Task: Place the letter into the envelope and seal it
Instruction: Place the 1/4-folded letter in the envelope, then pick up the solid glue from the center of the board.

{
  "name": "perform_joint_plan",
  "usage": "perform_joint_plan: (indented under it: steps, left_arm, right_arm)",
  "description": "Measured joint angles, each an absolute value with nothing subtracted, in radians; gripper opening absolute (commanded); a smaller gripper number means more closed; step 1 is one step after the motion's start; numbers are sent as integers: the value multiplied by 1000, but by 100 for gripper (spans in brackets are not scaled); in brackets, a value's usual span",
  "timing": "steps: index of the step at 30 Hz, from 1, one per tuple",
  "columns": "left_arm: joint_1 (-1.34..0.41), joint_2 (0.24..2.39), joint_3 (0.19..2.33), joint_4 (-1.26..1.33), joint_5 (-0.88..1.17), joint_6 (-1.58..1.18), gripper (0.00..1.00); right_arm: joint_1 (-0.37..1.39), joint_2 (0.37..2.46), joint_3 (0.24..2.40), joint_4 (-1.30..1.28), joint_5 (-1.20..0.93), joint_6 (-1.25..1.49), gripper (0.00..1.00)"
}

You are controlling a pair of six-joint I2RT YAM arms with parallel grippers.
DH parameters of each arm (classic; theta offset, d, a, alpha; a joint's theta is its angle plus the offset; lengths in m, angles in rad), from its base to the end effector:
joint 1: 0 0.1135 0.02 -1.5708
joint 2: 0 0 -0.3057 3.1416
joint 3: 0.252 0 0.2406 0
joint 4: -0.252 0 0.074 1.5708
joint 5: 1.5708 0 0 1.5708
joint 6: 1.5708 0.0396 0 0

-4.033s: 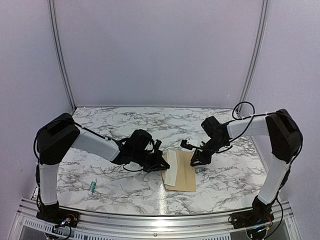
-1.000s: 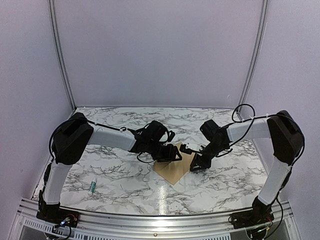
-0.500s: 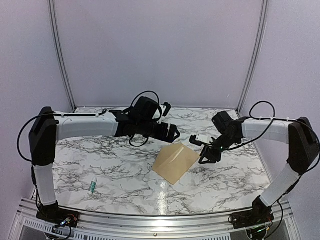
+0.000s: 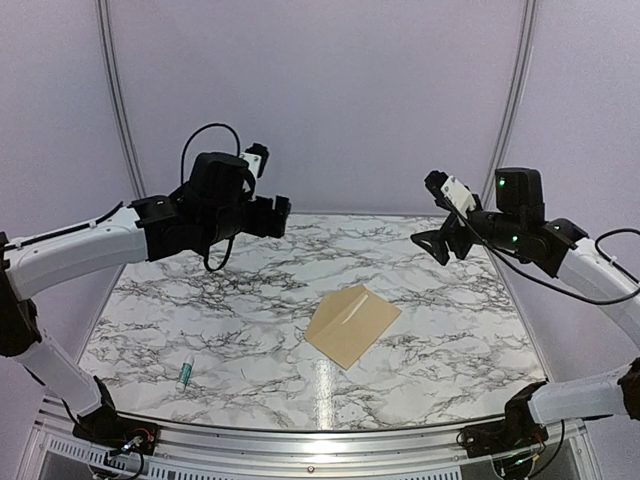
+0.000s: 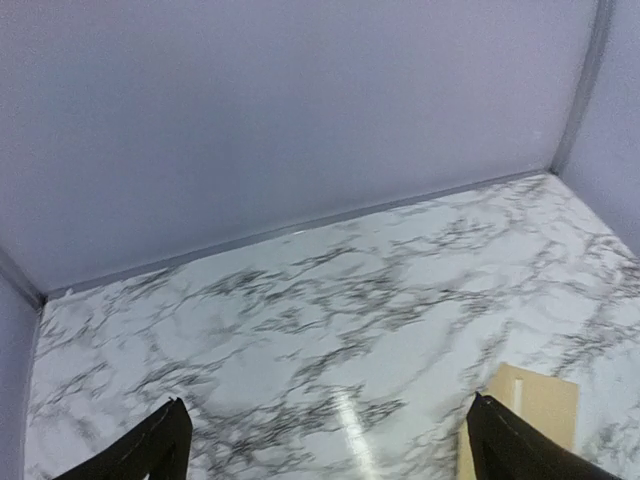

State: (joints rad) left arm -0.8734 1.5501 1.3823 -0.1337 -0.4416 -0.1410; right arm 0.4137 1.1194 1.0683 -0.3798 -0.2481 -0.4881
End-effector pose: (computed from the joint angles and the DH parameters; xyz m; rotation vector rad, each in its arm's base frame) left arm 0.2431 -0.2638 0.4068 0.3725 1.8150 -0.2951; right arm 0.2017 0.0992 0.3896 -1.0087 1.7191 0.2002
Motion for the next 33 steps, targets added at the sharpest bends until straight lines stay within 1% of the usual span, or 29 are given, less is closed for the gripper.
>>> perform_joint_plan:
  steps: [2, 3, 4, 6, 8, 10, 12, 13, 16, 21, 26, 33]
  left_arm:
    - [-830, 1510, 1341, -205, -544, -192, 99]
    - [-801, 1500, 1326, -244, -572, -214, 97]
    - [-775, 1493, 1310, -283, -585, -232, 91]
    - [-735, 1470, 1252, -334, -583, -271, 75]
    - [-724, 1420, 1159, -403, -548, -325, 65]
    - [-728, 1370, 1090, -470, -490, -392, 56]
    - [-733, 1318, 1032, -550, -412, -463, 50]
    - [-736, 1300, 1011, -577, -379, -495, 49]
    - [-738, 1246, 909, -640, -268, -597, 48]
    - [-752, 1229, 780, -687, -173, -686, 48]
    - [-791, 1237, 727, -725, -142, -738, 48]
    - [-826, 1283, 707, -737, -146, -772, 44]
  right_arm:
    - [414, 1116, 1055, -370, -270, -482, 98]
    - [414, 1120, 1042, -367, -287, -482, 97]
    - [414, 1122, 1024, -362, -304, -483, 95]
    - [413, 1123, 968, -356, -346, -487, 89]
    - [413, 1127, 916, -355, -388, -495, 83]
    - [413, 1141, 887, -352, -421, -505, 76]
    - [413, 1166, 868, -346, -453, -521, 72]
    - [413, 1182, 863, -345, -467, -529, 70]
    - [413, 1230, 859, -346, -490, -550, 68]
    - [413, 1251, 852, -346, -515, -570, 67]
    - [417, 1251, 845, -346, -532, -577, 67]
    - [421, 1251, 833, -347, -534, -580, 67]
